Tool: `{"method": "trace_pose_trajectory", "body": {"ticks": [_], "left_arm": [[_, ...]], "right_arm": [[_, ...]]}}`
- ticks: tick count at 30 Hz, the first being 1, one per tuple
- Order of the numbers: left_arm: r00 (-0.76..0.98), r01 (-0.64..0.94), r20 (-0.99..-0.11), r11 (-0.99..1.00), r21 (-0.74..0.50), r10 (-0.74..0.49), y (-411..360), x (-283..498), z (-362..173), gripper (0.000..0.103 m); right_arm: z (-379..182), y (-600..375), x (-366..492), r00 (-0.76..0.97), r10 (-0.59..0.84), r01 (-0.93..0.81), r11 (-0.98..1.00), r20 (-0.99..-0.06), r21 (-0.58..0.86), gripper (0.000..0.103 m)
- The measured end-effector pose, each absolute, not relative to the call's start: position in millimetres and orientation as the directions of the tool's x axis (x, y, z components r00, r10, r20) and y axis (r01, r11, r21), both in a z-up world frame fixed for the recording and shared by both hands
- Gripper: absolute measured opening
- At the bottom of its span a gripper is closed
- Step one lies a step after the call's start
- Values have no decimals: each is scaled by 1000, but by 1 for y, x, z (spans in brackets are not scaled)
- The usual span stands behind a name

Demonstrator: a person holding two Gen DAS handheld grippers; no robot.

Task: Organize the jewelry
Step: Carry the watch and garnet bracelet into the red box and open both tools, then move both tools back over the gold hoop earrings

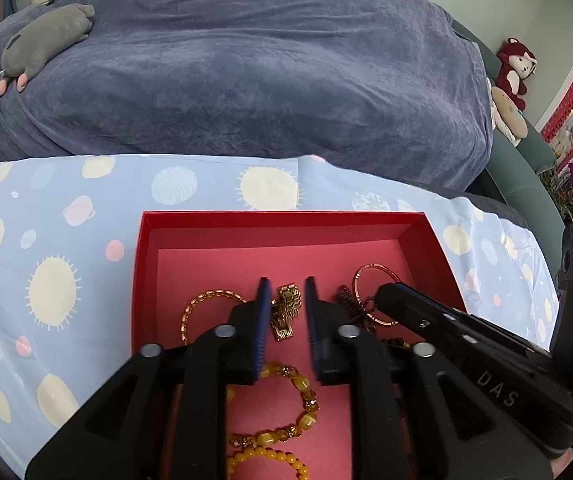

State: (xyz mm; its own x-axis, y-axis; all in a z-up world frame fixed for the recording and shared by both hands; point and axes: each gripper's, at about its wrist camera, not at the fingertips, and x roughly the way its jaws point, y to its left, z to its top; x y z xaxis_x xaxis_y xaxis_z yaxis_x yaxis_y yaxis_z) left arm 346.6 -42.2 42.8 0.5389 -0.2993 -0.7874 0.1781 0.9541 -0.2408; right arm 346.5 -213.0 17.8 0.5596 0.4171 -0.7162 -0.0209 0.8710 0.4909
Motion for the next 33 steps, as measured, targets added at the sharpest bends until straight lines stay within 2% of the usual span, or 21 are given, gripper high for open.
{"method": "trace_pose_trajectory", "body": {"ticks": [1,3,11,20,33], "left_arm": [[545,175,-783,954,-242,-298,-42,345,44,32],[562,169,-776,958,-232,-287,-39,339,49,35],[597,187,-760,966,-178,-256,-37,296,74,35],[603,185,-755,966,-182,-258,-28,225,93,36],[557,161,-785,962,-220,-273,-19,135,76,36]], "right_arm": [[19,-215,345,567,412,-21,873,-713,488,12],[25,-221,337,584,407,-16,871,-702,491,12],[54,-233,292,627,370,-33,892,-685,451,13],[80,-234,214,648,330,-59,920,-687,386,13],[53,-239,97,602,281,-22,942,-747,336,12]]}}
